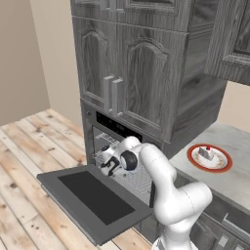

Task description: Take the baked cake out of the oven and place it on the plate for cooling. Then close the oven door.

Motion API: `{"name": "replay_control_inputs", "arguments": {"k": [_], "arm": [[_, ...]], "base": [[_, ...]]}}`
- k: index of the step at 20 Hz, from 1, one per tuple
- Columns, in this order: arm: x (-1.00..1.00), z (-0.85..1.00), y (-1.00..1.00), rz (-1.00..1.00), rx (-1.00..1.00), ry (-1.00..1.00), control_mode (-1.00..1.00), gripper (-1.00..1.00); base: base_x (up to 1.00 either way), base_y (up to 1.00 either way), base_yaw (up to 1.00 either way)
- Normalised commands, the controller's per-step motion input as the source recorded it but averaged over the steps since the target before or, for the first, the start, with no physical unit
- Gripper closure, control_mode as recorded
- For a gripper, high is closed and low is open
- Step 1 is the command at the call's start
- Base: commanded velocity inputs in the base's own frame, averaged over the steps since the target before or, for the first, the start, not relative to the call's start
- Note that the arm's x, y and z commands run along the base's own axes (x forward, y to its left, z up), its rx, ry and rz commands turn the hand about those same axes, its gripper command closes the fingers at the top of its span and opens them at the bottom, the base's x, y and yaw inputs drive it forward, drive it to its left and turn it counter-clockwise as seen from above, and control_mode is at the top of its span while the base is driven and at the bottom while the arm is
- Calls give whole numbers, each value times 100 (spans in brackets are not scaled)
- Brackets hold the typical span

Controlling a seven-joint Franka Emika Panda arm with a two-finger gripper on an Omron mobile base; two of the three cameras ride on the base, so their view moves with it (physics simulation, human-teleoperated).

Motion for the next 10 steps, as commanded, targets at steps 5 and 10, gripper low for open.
{"name": "replay_control_inputs", "arguments": {"k": [5,10], "arm": [[22,0,-22,-1,-2,0,-100,-100],[26,0,-20,0,-2,0,-100,-100]], "base": [[0,0,0],[0,0,0]]}}
